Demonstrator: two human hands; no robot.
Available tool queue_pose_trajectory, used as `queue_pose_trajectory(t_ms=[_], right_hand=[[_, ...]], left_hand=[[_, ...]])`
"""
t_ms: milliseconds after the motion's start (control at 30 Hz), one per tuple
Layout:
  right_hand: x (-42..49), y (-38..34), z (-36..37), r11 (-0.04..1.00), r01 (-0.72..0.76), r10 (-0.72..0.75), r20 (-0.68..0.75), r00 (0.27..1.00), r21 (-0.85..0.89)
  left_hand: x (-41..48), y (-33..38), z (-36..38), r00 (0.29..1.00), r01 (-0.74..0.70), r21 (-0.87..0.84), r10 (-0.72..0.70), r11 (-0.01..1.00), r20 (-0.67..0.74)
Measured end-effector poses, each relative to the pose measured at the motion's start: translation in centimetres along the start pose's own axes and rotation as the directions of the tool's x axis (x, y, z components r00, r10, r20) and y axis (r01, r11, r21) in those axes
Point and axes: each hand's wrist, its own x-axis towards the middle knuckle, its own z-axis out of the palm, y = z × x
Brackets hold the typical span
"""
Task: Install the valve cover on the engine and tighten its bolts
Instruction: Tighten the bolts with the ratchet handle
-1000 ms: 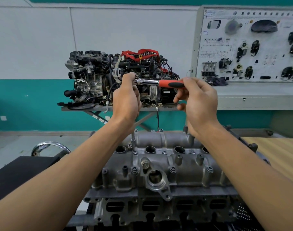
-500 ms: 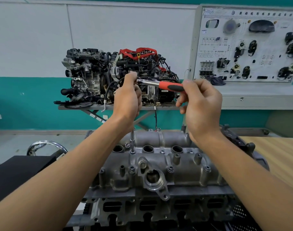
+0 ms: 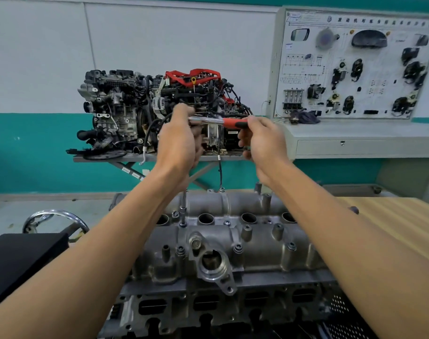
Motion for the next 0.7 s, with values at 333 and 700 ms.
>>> queue_pose_trajectory(t_ms=[333,700], right_hand=[[-7.5,-1.7,0.1,0.875,0.42,-0.386,-0.174,0.906,0.242],[-3.5,-2.5,-1.0,0.938,0.285,-0.256,-0.163,0.953,0.195]], left_hand=[[0.8,0.4,0.4,0.997,0.037,0.0,-0.037,0.999,-0.063],[-1.3,1.6,0.9,0.998,-0.056,-0.031,0.056,0.998,0.01]])
